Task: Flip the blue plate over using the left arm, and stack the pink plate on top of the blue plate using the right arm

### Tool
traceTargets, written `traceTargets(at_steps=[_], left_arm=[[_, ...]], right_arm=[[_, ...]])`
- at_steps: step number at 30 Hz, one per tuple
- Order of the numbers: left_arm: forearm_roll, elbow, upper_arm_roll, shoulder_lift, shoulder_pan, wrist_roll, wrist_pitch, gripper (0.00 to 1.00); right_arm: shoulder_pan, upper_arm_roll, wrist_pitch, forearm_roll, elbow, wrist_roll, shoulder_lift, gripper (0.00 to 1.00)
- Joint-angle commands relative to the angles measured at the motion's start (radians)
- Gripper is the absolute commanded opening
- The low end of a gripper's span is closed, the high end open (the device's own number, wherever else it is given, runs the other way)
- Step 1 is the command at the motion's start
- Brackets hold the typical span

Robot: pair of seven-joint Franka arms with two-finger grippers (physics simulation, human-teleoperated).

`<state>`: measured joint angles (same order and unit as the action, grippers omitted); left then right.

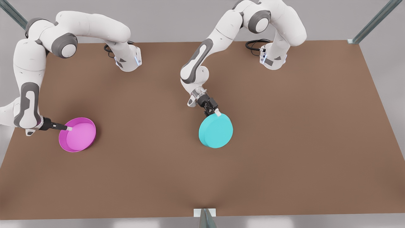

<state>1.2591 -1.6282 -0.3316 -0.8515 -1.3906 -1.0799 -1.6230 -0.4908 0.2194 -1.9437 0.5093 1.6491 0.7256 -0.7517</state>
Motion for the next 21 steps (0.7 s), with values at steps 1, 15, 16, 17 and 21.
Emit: traceTargets(at_steps=[1, 15, 16, 17, 21], left_arm=[[-0.113, 0.005, 0.005, 0.0, -0.007, 0.0, 0.0, 1.0], [-1.459, 0.565, 0.152, 0.255, 0.738, 0.677, 0.173, 1.0], [-1.459, 0.565, 0.152, 0.278, 0.864, 0.82, 0.232, 1.0], [-1.452, 0.565, 0.148, 0.293, 0.929, 0.937, 0.268, 1.0], [-1.235, 0.484, 0.459, 0.427, 1.335, 1.046, 0.241, 1.0]], right_arm=[[0.0, 0.0, 0.0, 0.0, 0.0, 0.0, 0.0, 0.9], [0.012, 0.0, 0.008, -0.014, -0.017, 0.003, 0.002, 0.56], [0.014, 0.0, 0.006, -0.014, -0.018, 0.003, 0.002, 0.56], [0.012, 0.0, 0.006, -0.015, -0.023, 0.003, 0.002, 0.56], [0.012, 0.0, -0.003, -0.017, -0.032, 0.005, -0.006, 0.54]])
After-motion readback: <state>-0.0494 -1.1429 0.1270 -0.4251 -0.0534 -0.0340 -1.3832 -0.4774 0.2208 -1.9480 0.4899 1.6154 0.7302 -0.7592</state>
